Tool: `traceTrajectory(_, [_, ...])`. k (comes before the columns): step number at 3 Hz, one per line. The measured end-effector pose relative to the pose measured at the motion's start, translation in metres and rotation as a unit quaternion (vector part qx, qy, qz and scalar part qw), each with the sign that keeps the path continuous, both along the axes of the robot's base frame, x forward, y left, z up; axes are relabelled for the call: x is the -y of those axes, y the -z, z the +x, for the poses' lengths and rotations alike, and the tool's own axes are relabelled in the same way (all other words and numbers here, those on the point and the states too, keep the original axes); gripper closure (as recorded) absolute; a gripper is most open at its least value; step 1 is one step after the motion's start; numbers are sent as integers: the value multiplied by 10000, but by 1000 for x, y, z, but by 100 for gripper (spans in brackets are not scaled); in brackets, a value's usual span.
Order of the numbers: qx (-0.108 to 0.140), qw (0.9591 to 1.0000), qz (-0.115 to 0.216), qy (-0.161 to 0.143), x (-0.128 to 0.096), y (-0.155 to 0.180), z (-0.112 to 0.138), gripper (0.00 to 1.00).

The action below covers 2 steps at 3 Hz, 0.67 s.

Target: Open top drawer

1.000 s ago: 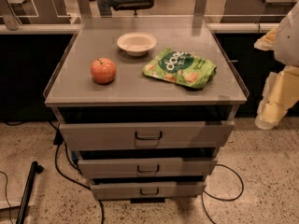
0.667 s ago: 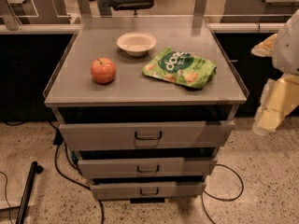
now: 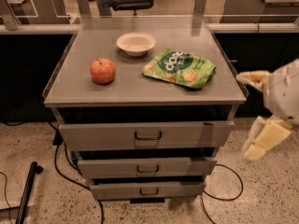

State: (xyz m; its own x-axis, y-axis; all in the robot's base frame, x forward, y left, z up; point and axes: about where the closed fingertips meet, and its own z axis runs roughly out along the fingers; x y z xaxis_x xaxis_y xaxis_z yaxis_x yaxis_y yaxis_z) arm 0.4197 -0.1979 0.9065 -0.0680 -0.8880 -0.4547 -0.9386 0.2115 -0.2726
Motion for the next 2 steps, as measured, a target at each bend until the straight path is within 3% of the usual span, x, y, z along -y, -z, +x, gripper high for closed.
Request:
traceTrajectory(1, [249, 9964, 770, -268, -7, 38, 4, 0])
traceTrajectory(2, [225, 9964, 768, -298, -10, 42, 5, 0])
